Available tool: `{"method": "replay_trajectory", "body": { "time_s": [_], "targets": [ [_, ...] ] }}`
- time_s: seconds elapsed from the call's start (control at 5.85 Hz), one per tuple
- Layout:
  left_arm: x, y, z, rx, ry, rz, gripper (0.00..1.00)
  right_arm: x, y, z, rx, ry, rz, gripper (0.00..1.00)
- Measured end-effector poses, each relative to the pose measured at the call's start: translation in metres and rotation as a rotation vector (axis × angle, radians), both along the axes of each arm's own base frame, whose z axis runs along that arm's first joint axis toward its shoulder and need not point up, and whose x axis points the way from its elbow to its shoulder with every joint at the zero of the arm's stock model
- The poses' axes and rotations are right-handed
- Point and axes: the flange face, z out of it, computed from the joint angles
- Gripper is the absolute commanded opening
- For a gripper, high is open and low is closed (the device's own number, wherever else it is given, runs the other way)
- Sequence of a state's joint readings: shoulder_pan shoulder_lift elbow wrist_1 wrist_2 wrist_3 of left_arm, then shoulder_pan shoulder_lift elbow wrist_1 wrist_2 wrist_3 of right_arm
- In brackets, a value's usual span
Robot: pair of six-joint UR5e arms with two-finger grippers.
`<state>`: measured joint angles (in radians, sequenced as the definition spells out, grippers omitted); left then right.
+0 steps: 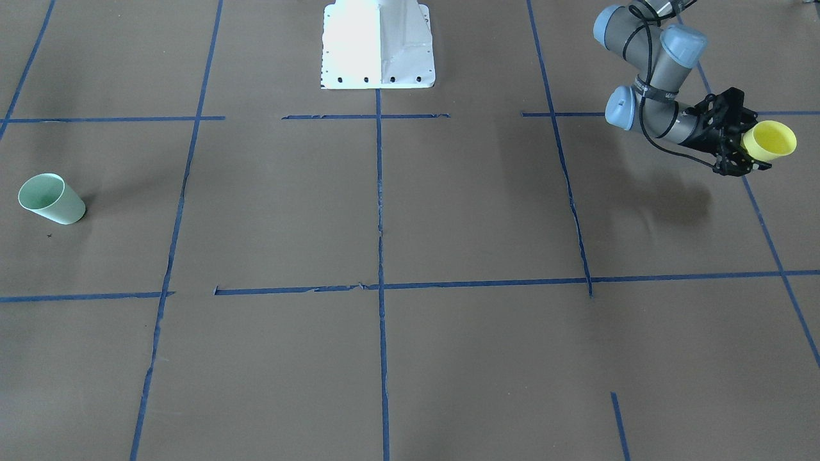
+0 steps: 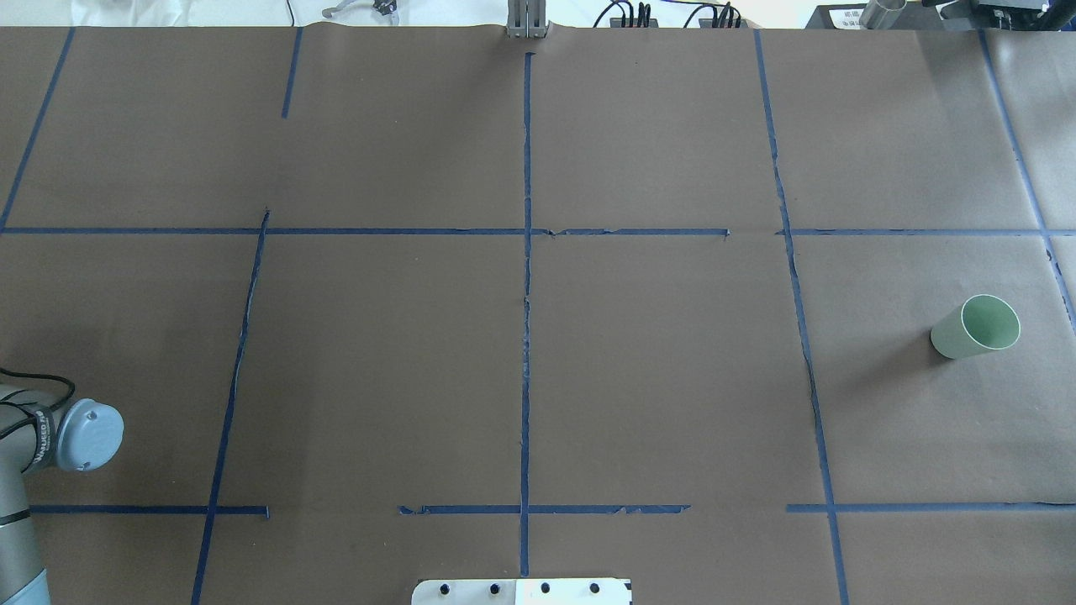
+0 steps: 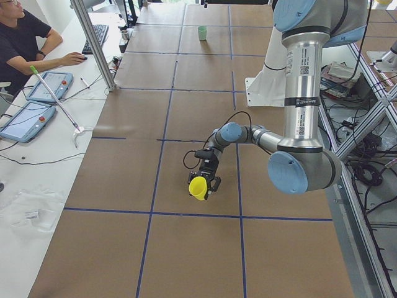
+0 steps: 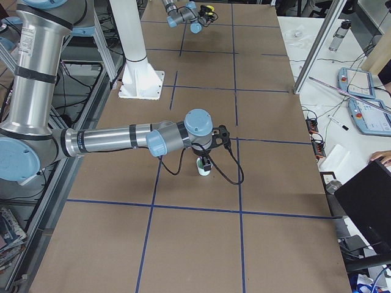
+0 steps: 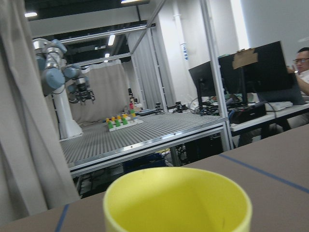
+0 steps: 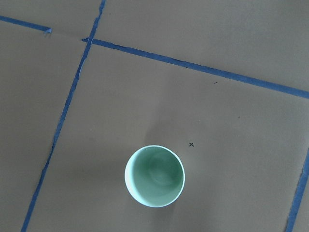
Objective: Transfer and stack yellow cup on green cup
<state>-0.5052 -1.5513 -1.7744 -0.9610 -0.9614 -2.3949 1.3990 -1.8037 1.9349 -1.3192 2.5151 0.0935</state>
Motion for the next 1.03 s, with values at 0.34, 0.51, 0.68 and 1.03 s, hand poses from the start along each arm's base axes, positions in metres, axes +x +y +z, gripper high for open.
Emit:
{"method": "replay_trajectory", "body": {
  "time_s": [0.34,0.51,0.68,1.03],
  "targets": [
    [0.006,-0.045,-0.037,0.091,0.027,0.123,0.08,-0.002,-0.014,-0.016,0.037,-0.004,0.002,1.0],
    [0.012,-0.071,-0.067,0.135,0.077,0.204,0.07,-0.006,-0.024,-0.028,0.064,-0.009,-0.003,1.0],
    [0.023,-0.09,-0.098,0.212,0.15,0.29,0.07,-0.016,-0.036,-0.044,0.086,-0.017,-0.011,1.0],
    [0.052,-0.116,-0.17,0.356,0.183,0.593,0.07,-0.048,-0.065,-0.089,0.088,-0.044,-0.001,1.0]
  ]
}}
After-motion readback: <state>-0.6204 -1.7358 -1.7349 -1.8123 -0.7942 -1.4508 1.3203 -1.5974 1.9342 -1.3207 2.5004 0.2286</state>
